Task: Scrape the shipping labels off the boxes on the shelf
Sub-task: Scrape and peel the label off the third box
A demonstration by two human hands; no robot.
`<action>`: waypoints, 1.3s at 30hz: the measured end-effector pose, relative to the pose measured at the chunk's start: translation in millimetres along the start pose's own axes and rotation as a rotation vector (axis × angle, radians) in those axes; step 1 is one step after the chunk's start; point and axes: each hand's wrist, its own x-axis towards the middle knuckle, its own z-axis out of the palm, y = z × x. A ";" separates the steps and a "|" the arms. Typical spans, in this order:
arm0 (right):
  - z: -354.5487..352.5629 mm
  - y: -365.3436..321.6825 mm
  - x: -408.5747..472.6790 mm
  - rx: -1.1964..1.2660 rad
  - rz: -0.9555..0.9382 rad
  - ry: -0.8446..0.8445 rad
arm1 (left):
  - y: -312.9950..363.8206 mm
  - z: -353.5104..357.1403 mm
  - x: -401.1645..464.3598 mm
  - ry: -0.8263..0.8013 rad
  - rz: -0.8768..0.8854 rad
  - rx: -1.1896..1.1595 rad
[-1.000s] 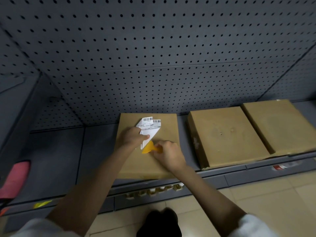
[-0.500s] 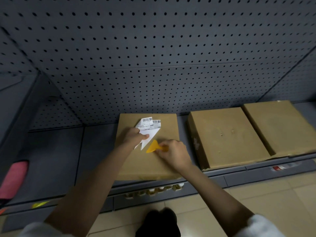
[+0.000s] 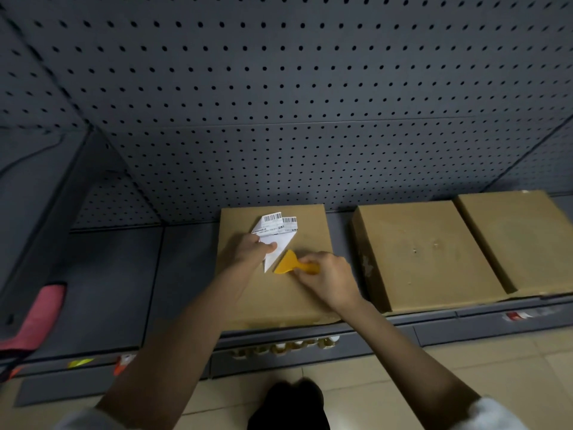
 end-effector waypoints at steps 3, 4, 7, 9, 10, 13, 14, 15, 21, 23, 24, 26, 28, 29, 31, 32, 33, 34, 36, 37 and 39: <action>5.6 -4.7 5.5 -0.013 0.007 -0.005 | 3.0 -0.8 -0.3 -0.019 -0.024 -0.031; 8.3 -7.1 7.4 -0.010 0.009 -0.007 | 4.1 -1.6 0.3 -0.022 -0.032 -0.038; 13.8 -6.4 8.9 0.009 0.010 -0.005 | 4.9 -3.9 0.2 -0.026 -0.048 -0.088; 14.6 -0.9 7.0 0.030 0.006 -0.010 | 3.0 -4.4 1.4 -0.028 -0.043 -0.101; 14.2 0.9 5.5 0.042 0.002 -0.008 | 2.4 -4.5 0.9 -0.030 -0.038 -0.102; 11.5 5.5 1.4 0.070 -0.013 0.043 | 3.1 -4.0 -2.0 -0.037 -0.013 -0.122; 10.4 7.2 0.7 0.066 -0.017 0.061 | 3.0 -4.0 -2.1 -0.040 -0.004 -0.129; 9.3 8.5 1.0 0.058 -0.018 0.070 | 3.0 -4.0 -2.3 -0.039 0.002 -0.134; 15.6 2.4 12.9 0.048 0.032 0.053 | -0.3 -4.5 0.4 -0.039 0.008 -0.133; 17.8 4.3 13.1 0.073 0.031 0.063 | -1.3 -6.2 1.8 -0.039 0.012 -0.130; 18.0 7.0 12.4 0.087 0.029 0.067 | -2.5 -6.5 3.0 -0.045 0.014 -0.134; 16.9 12.8 11.4 0.108 0.031 0.075 | -2.5 -6.9 2.8 -0.049 0.013 -0.146; 16.5 17.0 10.5 0.121 0.033 0.076 | -1.9 -7.2 1.5 -0.048 0.025 -0.142; 16.7 16.7 10.4 0.123 0.031 0.073 | -2.2 -6.6 2.1 -0.044 0.029 -0.133; 18.1 12.7 12.1 0.109 0.020 0.065 | -2.7 -6.2 1.6 -0.031 0.037 -0.119; 18.6 10.2 13.7 0.098 0.017 0.062 | -3.9 -7.4 2.6 -0.031 0.048 -0.115; 18.6 7.7 15.4 0.091 0.018 0.060 | -4.2 -9.9 2.2 -0.042 0.051 -0.119; 18.4 6.1 16.3 0.090 0.018 0.060 | -4.5 -13.2 3.0 -0.050 0.047 -0.111; 17.7 7.4 15.7 0.103 0.020 0.065 | -6.0 -19.2 6.7 -0.058 0.031 -0.109; 17.5 10.0 14.4 0.105 0.020 0.066 | -7.2 -21.2 7.8 -0.065 0.030 -0.124; 17.2 14.0 11.1 0.098 0.015 0.066 | -8.7 -23.4 6.6 -0.064 0.034 -0.125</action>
